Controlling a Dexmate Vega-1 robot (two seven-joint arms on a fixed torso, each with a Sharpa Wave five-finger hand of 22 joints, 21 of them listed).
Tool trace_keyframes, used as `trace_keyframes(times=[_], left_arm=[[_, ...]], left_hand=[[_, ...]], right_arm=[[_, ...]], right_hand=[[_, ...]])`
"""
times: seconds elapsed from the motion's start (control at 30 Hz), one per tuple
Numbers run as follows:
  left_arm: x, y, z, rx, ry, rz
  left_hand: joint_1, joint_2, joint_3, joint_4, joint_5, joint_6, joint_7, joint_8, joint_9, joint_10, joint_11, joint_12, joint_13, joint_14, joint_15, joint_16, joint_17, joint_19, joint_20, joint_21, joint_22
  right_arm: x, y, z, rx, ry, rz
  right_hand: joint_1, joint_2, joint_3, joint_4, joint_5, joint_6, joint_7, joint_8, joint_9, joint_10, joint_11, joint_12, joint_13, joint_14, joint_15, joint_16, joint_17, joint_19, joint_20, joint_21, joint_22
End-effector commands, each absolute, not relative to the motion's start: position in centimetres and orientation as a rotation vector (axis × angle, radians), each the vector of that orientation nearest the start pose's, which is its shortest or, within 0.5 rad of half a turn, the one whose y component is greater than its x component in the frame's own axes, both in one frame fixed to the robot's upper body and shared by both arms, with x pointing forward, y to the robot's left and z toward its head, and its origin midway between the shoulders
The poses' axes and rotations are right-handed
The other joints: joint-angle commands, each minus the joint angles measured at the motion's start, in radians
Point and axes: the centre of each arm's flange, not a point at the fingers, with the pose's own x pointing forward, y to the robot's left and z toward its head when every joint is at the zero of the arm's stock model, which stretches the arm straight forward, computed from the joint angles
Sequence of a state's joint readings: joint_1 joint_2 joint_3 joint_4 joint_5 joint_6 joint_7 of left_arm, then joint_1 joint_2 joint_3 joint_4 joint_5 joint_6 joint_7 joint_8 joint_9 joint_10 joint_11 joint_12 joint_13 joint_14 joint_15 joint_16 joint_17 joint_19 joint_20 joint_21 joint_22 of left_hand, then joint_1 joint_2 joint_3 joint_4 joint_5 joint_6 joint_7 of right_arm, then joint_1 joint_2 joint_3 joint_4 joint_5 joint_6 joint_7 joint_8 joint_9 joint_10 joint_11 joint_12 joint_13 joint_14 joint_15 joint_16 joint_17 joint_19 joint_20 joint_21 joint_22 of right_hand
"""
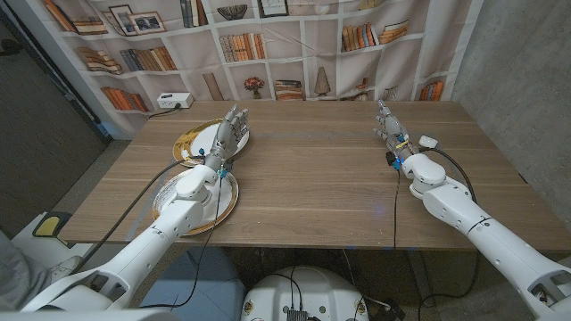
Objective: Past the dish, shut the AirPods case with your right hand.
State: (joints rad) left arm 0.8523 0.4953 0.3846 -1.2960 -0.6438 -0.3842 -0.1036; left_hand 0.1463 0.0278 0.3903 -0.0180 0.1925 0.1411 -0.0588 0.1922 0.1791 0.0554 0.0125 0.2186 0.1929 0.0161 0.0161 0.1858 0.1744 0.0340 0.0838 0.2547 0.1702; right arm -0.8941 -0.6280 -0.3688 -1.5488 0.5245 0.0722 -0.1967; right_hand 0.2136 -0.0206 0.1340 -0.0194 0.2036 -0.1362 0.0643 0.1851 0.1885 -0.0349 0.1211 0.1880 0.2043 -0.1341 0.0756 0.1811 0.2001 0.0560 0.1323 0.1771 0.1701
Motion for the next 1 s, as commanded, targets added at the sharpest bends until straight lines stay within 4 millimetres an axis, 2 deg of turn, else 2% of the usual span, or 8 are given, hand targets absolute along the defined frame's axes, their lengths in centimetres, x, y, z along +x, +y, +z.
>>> trace_keyframes(times=[0.03,0.6,0.77,0.87,1.0], left_arm=[[64.4,27.1,-2.7,-0.004,-0.664,-0.3],[64.1,27.3,-3.3,0.004,-0.661,-0.29],[64.1,27.2,-3.4,0.002,-0.663,-0.292],[64.2,27.2,-3.6,0.0,-0.66,-0.293],[64.2,27.3,-3.8,0.001,-0.657,-0.295]], left_hand=[[0.011,0.0,0.003,-0.008,-0.002,0.006,0.008,0.0,0.003,0.004,0.0,-0.003,0.003,-0.008,0.007,-0.002,0.004,0.003,-0.006,-0.002,0.004],[0.011,0.002,0.004,-0.01,-0.003,0.011,0.007,0.001,0.003,0.004,0.0,-0.003,0.003,-0.01,0.008,-0.002,0.004,0.005,-0.008,-0.008,0.004],[0.011,0.002,0.004,-0.011,-0.003,0.011,0.007,0.0,0.003,0.005,-0.001,-0.003,0.003,-0.012,0.008,-0.003,0.004,0.005,-0.009,-0.01,0.004],[0.01,0.002,0.004,-0.012,-0.003,0.011,0.007,0.0,0.003,0.006,-0.001,-0.002,0.003,-0.012,0.008,-0.002,0.004,0.005,-0.009,-0.011,0.004],[0.01,0.002,0.004,-0.012,-0.003,0.011,0.007,0.0,0.003,0.005,-0.001,-0.003,0.003,-0.012,0.008,-0.002,0.004,0.005,-0.009,-0.012,0.004]], right_arm=[[61.7,-29.5,0.1,-0.197,-0.529,0.024],[61.0,-29.8,0.7,-0.298,-0.5,-0.009],[61.0,-30.0,0.7,-0.332,-0.478,-0.022],[60.9,-30.2,0.5,-0.319,-0.478,-0.027],[60.6,-30.3,0.5,-0.331,-0.482,-0.042]], right_hand=[[0.014,-0.001,0.002,-0.012,-0.004,0.006,0.004,0.009,0.005,-0.008,0.003,0.002,0.003,-0.01,0.003,0.004,0.004,-0.01,0.002,0.003,0.003],[0.02,0.0,0.004,-0.018,-0.005,0.014,0.002,0.013,0.005,-0.011,0.006,0.006,0.004,-0.023,0.006,0.005,0.004,-0.02,-0.001,0.003,0.003],[0.024,0.003,0.005,-0.02,-0.005,0.018,0.002,0.015,0.005,-0.013,0.006,0.007,0.004,-0.032,0.002,0.004,0.004,-0.026,-0.004,0.003,0.003],[0.031,0.005,0.008,-0.026,-0.006,0.034,-0.006,0.021,0.005,0.009,-0.009,0.017,0.003,-0.036,-0.012,0.007,0.004,-0.03,-0.004,0.005,0.003],[0.033,0.004,0.007,-0.028,-0.006,0.035,-0.007,0.021,0.005,0.008,-0.007,0.017,0.003,-0.038,-0.015,0.008,0.004,-0.029,-0.009,0.006,0.003]])
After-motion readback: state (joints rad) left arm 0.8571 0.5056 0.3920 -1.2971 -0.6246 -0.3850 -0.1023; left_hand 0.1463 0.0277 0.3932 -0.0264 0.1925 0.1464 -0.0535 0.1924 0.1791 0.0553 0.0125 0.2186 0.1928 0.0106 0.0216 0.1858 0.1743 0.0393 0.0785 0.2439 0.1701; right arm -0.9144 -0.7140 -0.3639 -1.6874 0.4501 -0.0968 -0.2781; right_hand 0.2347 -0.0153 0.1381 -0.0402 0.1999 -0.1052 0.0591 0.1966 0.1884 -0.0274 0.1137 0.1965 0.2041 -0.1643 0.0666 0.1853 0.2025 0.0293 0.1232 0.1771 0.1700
